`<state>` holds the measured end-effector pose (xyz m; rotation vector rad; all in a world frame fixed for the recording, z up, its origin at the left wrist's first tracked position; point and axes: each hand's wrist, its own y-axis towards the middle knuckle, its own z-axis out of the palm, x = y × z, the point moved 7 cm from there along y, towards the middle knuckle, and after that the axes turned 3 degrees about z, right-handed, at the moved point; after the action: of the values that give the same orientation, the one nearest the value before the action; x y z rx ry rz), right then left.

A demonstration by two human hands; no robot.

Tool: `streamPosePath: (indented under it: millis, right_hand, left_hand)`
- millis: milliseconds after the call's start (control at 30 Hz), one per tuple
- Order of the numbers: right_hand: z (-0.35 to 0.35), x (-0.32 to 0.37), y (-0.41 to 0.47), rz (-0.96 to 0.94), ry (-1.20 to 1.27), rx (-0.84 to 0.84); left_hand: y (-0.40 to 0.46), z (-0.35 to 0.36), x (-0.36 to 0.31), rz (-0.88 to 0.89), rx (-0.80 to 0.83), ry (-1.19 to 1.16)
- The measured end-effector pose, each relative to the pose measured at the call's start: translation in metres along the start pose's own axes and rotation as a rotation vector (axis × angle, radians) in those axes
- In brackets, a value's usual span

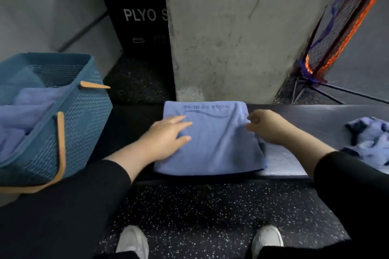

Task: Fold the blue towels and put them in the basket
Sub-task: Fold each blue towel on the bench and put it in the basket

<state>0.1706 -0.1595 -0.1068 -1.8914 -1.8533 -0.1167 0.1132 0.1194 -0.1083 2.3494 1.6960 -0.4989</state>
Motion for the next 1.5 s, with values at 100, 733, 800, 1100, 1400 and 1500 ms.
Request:
streamPosePath:
  millis: [100,733,800,1100,1400,1500]
  right_hand:
    - [0.020,-0.021,-0.011,0.016,-0.076,0.051]
    - [0.042,-0.031,-0.074,-0.562,-0.324,-0.015]
    - [0.042,-0.033,-0.077,-0.582,-0.324,0.033]
    - [0.036,-0.027,-0.077,-0.651,-0.263,-0.076]
    - [0.022,-0.040,-0.060,-0.331,0.011,-0.019]
    - [0.019,-0.036,-0.062,-0.322,0.024,-0.027]
  left_hand:
    - [-0.003,0.048,-0.006,0.044,0.261,0.169]
    - [-0.039,0.049,0.021,-0.003,0.258,0.306]
    - [-0.044,0.037,0.016,0.085,0.121,0.321]
    - [-0.072,0.029,0.027,0.277,0.081,0.261]
    - [-0.072,0.026,0.031,0.208,0.052,0.168]
    - [-0.069,0.022,0.035,0.143,-0.018,0.084]
